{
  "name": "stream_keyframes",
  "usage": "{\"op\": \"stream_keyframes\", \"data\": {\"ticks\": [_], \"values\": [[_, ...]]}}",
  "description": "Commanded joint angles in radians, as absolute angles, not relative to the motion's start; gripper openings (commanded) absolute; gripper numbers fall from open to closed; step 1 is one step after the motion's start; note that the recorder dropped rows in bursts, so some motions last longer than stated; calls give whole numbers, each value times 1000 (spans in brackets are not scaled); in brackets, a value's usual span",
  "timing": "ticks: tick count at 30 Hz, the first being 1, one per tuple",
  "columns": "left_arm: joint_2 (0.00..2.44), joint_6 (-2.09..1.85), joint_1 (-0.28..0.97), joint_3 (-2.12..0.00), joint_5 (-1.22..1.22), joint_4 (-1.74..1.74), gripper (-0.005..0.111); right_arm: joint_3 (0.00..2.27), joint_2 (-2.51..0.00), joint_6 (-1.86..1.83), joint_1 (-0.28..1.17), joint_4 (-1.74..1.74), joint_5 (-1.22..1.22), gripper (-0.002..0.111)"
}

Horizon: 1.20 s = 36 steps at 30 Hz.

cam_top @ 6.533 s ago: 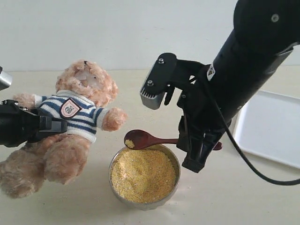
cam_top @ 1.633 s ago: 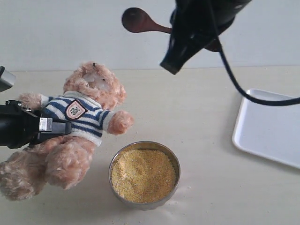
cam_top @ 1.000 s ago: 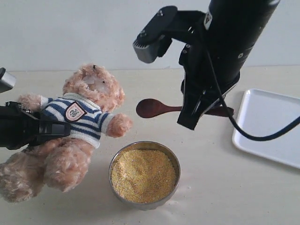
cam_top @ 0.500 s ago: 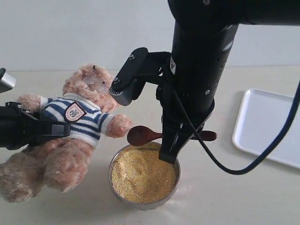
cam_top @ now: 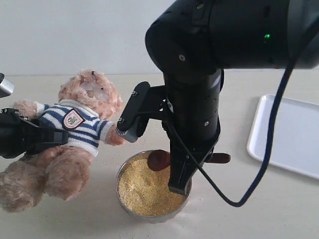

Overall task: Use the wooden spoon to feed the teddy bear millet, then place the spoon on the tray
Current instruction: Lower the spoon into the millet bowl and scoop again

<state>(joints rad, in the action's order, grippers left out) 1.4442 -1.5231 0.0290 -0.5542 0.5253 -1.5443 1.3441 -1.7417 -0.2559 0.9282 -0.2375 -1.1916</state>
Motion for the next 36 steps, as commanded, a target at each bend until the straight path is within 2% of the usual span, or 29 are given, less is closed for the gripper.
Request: {"op": "stream_keyframes", "data": {"ticks": [1,36], "values": [[1443,-1527,33,-552,523,-1566,5,1338,-1770,-243,929,-245,-1188,0],[1443,-1527,33,-552,528,-1566,5,1338,-1792,-266,929,-255,-1172,0]]}}
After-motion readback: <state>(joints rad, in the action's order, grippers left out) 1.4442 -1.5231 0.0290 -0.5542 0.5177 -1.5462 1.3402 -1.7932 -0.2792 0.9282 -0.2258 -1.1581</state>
